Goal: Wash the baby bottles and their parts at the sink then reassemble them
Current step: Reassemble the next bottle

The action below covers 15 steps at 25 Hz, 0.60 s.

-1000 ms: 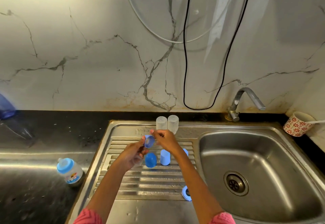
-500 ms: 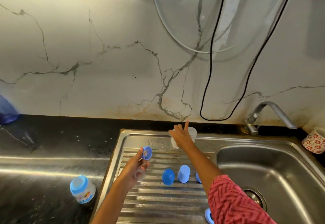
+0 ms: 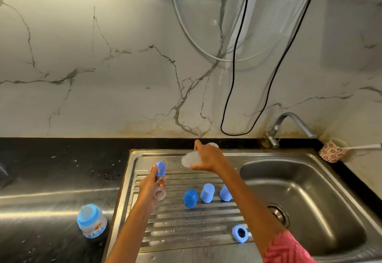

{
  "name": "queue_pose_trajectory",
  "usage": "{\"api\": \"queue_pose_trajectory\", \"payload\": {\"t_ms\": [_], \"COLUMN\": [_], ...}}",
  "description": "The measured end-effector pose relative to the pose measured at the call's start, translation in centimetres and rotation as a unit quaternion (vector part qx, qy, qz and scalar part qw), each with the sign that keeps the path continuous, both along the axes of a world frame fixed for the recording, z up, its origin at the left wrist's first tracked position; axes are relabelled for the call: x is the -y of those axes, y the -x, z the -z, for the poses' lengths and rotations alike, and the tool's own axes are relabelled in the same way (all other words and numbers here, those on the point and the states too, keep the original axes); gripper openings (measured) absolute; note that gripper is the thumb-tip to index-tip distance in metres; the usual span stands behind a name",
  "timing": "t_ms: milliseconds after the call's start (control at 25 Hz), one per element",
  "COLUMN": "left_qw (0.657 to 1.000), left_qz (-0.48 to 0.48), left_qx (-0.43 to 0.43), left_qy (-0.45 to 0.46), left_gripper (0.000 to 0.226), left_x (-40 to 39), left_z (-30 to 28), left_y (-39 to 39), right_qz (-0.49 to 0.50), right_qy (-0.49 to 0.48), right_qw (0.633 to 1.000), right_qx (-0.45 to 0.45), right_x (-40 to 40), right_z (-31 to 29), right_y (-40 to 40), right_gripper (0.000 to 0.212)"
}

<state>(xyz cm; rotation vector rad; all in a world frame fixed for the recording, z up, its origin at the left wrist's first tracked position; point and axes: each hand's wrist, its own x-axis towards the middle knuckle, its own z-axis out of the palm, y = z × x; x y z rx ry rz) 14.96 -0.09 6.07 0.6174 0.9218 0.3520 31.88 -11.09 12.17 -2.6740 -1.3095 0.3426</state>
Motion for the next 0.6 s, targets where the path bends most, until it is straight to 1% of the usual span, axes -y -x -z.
{"api": "queue_pose_trajectory", "payload": {"t_ms": [40, 120, 200, 240, 360, 440, 520, 600], "left_qw": [1.0, 1.0, 1.0, 1.0, 0.999, 0.999, 0.998, 0.994], "left_qz": [-0.004, -0.014, -0.016, -0.016, -0.022, -0.018, -0.006, 0.002], "left_qx": [0.0, 0.006, 0.016, 0.022, 0.044, 0.044, 0.038, 0.041], "left_qy": [0.002, 0.015, 0.012, 0.006, -0.001, -0.01, -0.044, -0.098], "left_gripper": [0.039, 0.037, 0.035, 0.033, 0.032, 0.03, 0.028, 0.031], "left_x": [0.4, 1.2, 2.4, 3.0, 4.8, 5.0, 5.0, 5.2], "left_z": [-0.3, -0.7, -1.1, -1.4, -2.2, -2.4, -2.6, -3.1], "left_y": [0.2, 0.4, 0.7, 0.7, 0.9, 1.4, 2.0, 2.4], "right_qz": [0.006, 0.016, -0.013, -0.026, -0.044, -0.047, -0.048, -0.047], "right_qy": [-0.039, -0.161, -0.218, -0.233, -0.256, -0.263, -0.265, -0.271], "right_qw": [0.999, 0.984, 0.965, 0.961, 0.963, 0.963, 0.963, 0.961], "right_qx": [-0.01, -0.077, -0.142, -0.147, -0.075, -0.022, 0.015, 0.035], "right_x": [0.8, 1.7, 2.9, 3.3, 4.5, 5.1, 5.5, 5.8], "right_z": [-0.2, -0.5, 0.1, 0.8, 2.6, 3.0, 3.0, 3.1], "right_y": [0.7, 2.2, 4.6, 5.9, 8.3, 8.9, 9.7, 10.5], "right_gripper": [0.06, 0.062, 0.065, 0.065, 0.06, 0.059, 0.061, 0.06]}}
